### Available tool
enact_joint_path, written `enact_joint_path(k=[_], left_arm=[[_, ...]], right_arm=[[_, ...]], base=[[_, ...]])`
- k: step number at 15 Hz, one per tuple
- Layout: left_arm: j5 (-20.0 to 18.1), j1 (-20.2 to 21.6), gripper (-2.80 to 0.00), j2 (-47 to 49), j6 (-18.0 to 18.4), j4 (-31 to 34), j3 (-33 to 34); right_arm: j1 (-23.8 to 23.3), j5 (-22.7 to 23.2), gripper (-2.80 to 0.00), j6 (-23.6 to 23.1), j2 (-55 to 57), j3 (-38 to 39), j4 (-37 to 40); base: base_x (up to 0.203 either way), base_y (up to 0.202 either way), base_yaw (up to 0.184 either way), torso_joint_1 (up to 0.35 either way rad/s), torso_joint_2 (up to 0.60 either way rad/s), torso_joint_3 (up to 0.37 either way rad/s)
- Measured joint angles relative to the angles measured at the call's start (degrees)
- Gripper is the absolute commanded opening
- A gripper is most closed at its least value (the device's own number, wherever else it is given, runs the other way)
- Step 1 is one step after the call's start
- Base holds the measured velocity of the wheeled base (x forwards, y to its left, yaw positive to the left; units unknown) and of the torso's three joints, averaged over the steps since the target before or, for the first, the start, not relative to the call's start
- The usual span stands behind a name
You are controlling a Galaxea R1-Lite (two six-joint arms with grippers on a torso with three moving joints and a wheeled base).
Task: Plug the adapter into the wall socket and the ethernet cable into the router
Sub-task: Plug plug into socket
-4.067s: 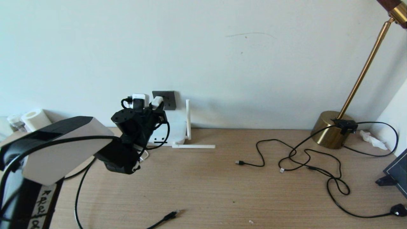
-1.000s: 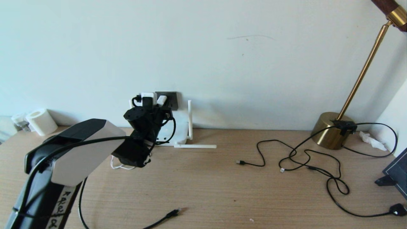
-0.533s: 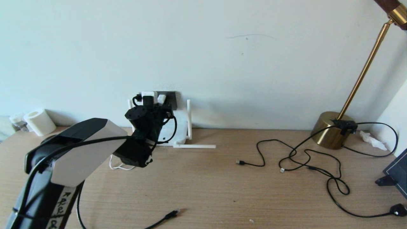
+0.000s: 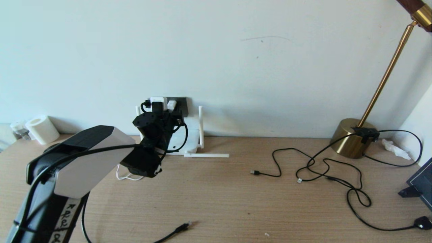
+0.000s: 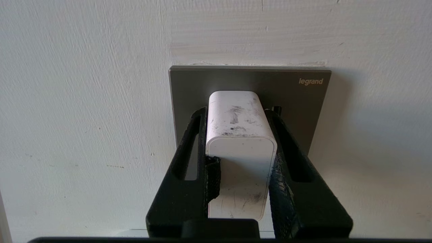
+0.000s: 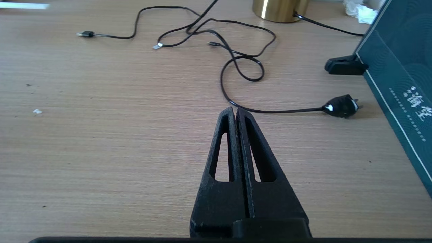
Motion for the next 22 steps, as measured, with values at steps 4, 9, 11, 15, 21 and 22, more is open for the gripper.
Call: enact_joint_path(k=[4,9,11,15,21,22], left_arm=[[0.05,0.0,-2.8,0.07,0.0,0.09,-0.24],[0.07,0.0,-2.8,0.41,-0.03,-0.02,-0.38],[0.55,0.0,-2.8,0.55,-0.06,-0.04,-0.49],[1.15,-0.02,-2.8,1.36,-0.09,0.1,-2.25],[0.94,-0.16,0.0,1.6,-0.15,0.0,-2.61],[0.87,-0.17,0.0,1.57,-0.15,0.02,-2.61]], right_arm=[[0.0,0.04,-2.8,0.01,0.0,0.0,-0.02],[0.0,0.02,-2.8,0.0,0.0,0.0,-0.01],[0.0,0.04,-2.8,0.0,0.0,0.0,-0.02],[0.0,0.01,-2.8,0.0,0.0,0.0,-0.01],[0.0,0.02,-2.8,0.0,0.0,0.0,-0.04],[0.0,0.0,-2.8,0.0,0.0,0.0,0.0]], base=[[0.0,0.0,0.0,0.0,0.0,0.0],[0.0,0.0,0.0,0.0,0.0,0.0],[0.0,0.0,0.0,0.0,0.0,0.0],[0.0,0.0,0.0,0.0,0.0,0.0],[0.0,0.0,0.0,0.0,0.0,0.0],[0.0,0.0,0.0,0.0,0.0,0.0]])
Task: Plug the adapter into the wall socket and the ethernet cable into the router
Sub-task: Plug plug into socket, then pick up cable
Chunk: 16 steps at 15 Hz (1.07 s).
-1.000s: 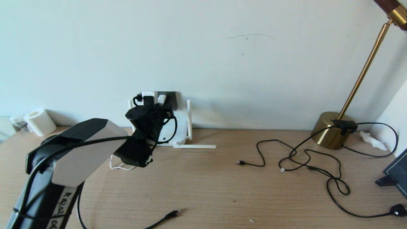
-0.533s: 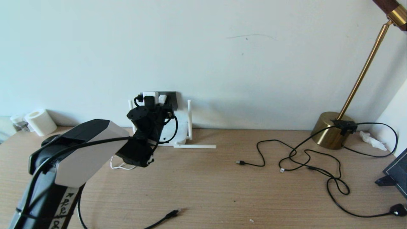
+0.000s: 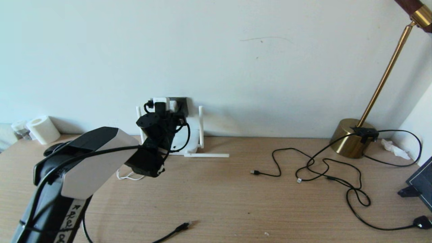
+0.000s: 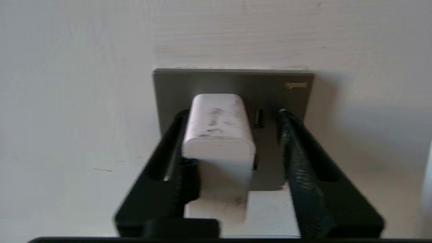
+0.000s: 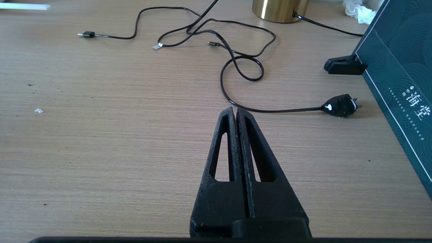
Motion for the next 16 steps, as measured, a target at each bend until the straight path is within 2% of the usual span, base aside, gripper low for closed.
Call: enact_joint_path(k=[7,16], left_arm=[[0.14,0.06,0.0,-0.54,-0.05,-0.3,0.6],[1.65,0.12,0.0,-4.84,-0.11,-1.58,7.84]], right_arm=[[0.0,0.02,-2.8,0.02,0.0,0.0,0.02],[0.0,0.02,-2.8,0.0,0.0,0.0,-0.02]], base=[[0.0,0.0,0.0,0.0,0.0,0.0],[0.0,0.0,0.0,0.0,0.0,0.0]])
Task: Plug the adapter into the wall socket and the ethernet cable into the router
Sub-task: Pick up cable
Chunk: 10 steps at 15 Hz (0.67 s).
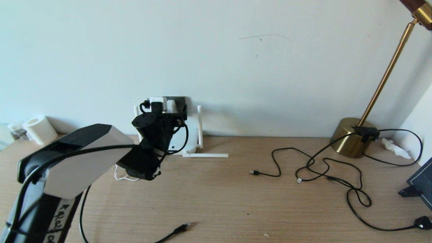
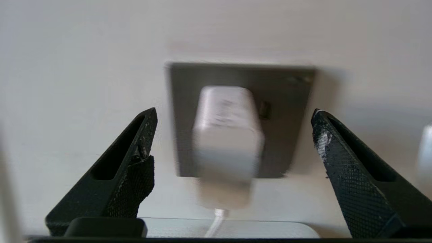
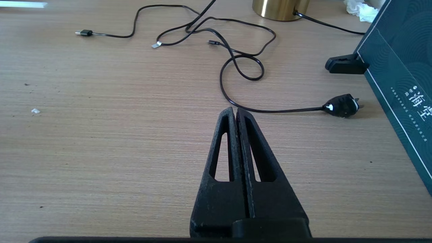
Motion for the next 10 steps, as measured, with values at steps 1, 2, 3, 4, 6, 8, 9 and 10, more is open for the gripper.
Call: enact_joint_path(k=[1,2,3,4,6,8,9,10], left_arm=[[0.04,0.08,0.0,-0.74,-0.05,0.0,0.85],[0.04,-0.06,0.0,-1.6,-0.1,0.0,1.91],[0.04,-0.19,0.0,-2.55,-0.1,-0.02,3.09],[0.04,-0.25,0.0,-3.57,-0.1,-0.02,4.55],[-0.1,-0.14,0.0,-6.66,-0.21,0.08,9.96],[-0.94,-0.3,0.0,-11.57,-0.23,0.3,17.02],[-1.58,-0.36,0.0,-14.87,-0.21,0.39,20.62],[-2.31,-0.41,0.0,-18.47,-0.1,0.85,24.04]], right_arm=[[0.0,-0.02,-2.8,0.0,0.0,0.0,0.0],[0.0,-0.05,-2.8,0.02,0.0,0.0,0.0],[0.0,0.01,-2.8,0.01,0.0,0.0,0.02],[0.0,0.0,-2.8,0.0,0.0,0.0,0.01],[0.0,0.0,-2.8,0.0,0.0,0.0,0.02],[0.0,0.01,-2.8,0.0,0.0,0.0,0.0],[0.0,0.0,-2.8,0.01,0.0,0.0,0.0],[0.0,-0.02,-2.8,0.02,0.0,0.0,0.02]], base=[[0.0,0.0,0.0,0.0,0.0,0.0],[0.0,0.0,0.0,0.0,0.0,0.0],[0.0,0.0,0.0,0.0,0.0,0.0],[0.0,0.0,0.0,0.0,0.0,0.0],[0.0,0.0,0.0,0.0,0.0,0.0],[0.0,0.0,0.0,0.0,0.0,0.0],[0.0,0.0,0.0,0.0,0.0,0.0],[0.0,0.0,0.0,0.0,0.0,0.0]])
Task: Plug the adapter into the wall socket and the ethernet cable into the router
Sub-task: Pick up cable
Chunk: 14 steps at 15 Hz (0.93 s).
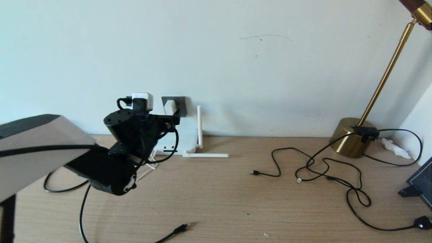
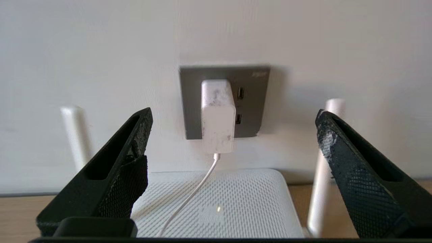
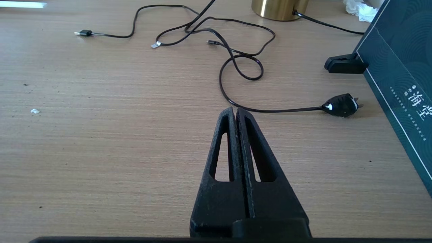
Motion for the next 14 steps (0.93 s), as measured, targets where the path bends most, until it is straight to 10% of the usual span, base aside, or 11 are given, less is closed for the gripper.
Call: enact_joint_path(k=[4,8,14], left_arm=[[-3.94,-0.04,0.0,-19.98,1.69,9.52,11.46],[-11.47,-0.09,0.0,-44.43,7.33,37.34,16.89],[-25.8,-1.23,0.0,-63.73,38.33,94.87,22.0]], right_arm=[[0.0,0.03,-2.8,-0.02,0.0,0.0,0.0],[0.0,0.01,-2.8,-0.01,0.0,0.0,0.0],[0.0,0.02,-2.8,-0.01,0.0,0.0,-0.01]], base=[[0.0,0.0,0.0,0.0,0.0,0.0],[0.0,0.0,0.0,0.0,0.0,0.0],[0.0,0.0,0.0,0.0,0.0,0.0]])
